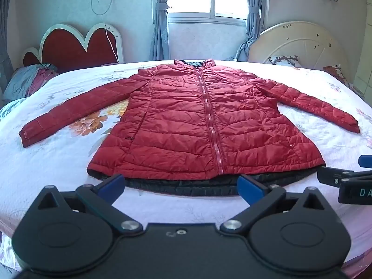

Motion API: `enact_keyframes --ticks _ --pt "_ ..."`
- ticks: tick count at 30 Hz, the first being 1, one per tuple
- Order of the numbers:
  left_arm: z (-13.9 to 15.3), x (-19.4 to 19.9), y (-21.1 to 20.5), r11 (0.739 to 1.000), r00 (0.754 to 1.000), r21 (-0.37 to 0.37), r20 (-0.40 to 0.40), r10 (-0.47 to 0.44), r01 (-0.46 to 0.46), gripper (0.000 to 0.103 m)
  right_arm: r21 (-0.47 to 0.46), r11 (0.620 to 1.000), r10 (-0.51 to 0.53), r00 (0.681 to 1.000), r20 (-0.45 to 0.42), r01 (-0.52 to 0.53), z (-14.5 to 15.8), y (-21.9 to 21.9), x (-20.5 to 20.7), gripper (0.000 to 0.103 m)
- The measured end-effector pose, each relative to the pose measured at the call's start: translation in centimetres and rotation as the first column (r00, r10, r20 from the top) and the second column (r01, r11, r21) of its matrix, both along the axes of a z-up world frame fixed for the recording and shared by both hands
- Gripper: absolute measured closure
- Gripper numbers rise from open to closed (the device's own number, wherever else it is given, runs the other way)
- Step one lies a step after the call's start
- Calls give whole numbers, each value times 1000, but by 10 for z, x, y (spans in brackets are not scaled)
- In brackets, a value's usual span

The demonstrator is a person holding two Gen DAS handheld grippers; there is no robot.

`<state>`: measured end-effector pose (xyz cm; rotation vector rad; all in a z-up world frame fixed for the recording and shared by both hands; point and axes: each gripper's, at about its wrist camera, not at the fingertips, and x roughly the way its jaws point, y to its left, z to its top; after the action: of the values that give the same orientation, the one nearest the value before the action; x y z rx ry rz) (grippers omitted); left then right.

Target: Fold large clothes

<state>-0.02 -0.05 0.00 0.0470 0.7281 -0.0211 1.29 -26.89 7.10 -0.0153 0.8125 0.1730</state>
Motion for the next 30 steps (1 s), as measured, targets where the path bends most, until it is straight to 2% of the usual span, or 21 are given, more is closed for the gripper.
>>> enact_keyframes --ticks 9,10,30 --pt "2 -8 -2 1000 1000 -4 12 9 -9 0 4 1000 4 1000 -1 -4 1 2 2 0" --pt "3 1 -1 1000 1000 6 5 5 -5 0 4 1000 4 1000 -3 -4 1 2 2 0" --pt "2 4 0 1000 1000 4 0 2 -2 0 10 1000 9 1000 -7 -9 4 7 5 0"
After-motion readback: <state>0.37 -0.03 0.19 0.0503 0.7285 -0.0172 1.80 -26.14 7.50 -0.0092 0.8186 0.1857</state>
